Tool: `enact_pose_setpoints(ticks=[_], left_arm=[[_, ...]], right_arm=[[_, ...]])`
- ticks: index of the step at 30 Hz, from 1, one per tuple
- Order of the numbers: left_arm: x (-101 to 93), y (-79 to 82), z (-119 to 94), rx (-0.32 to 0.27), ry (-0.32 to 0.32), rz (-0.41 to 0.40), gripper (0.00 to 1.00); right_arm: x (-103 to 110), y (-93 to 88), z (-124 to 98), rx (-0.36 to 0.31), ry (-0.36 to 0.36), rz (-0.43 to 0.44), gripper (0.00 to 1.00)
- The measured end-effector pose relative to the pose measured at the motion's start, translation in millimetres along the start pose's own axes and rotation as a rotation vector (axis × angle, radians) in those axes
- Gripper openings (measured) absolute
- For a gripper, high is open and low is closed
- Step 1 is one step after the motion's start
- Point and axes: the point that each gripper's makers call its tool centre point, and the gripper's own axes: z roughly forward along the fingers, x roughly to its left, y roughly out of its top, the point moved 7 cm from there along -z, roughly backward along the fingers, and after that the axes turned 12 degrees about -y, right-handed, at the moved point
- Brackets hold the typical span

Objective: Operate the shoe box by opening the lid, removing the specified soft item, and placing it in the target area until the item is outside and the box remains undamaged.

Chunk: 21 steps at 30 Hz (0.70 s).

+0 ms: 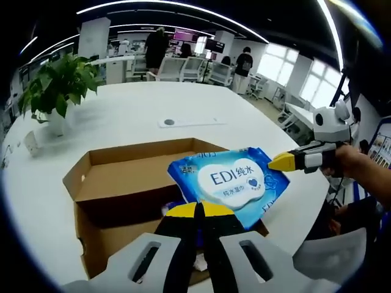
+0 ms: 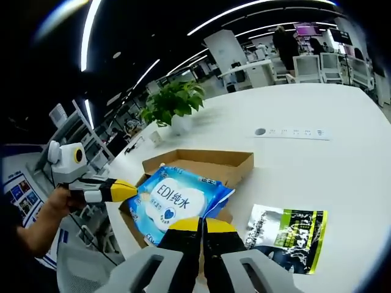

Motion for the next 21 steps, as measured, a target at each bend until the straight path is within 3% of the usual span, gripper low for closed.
enact_pose_setpoints(ticks=[12,21], left_arm=[[-25.0,11.4,24,-0.003,-0.032,0.028,0.0],[-45.1,17.4,44,-0.01,-0.049,0.061,0.0]], right_arm=[[-35,5.0,-19,0.005,-0.035,0.001,0.0],[-50,2.2,-34,0.003,-0.068,-0.003,0.0]])
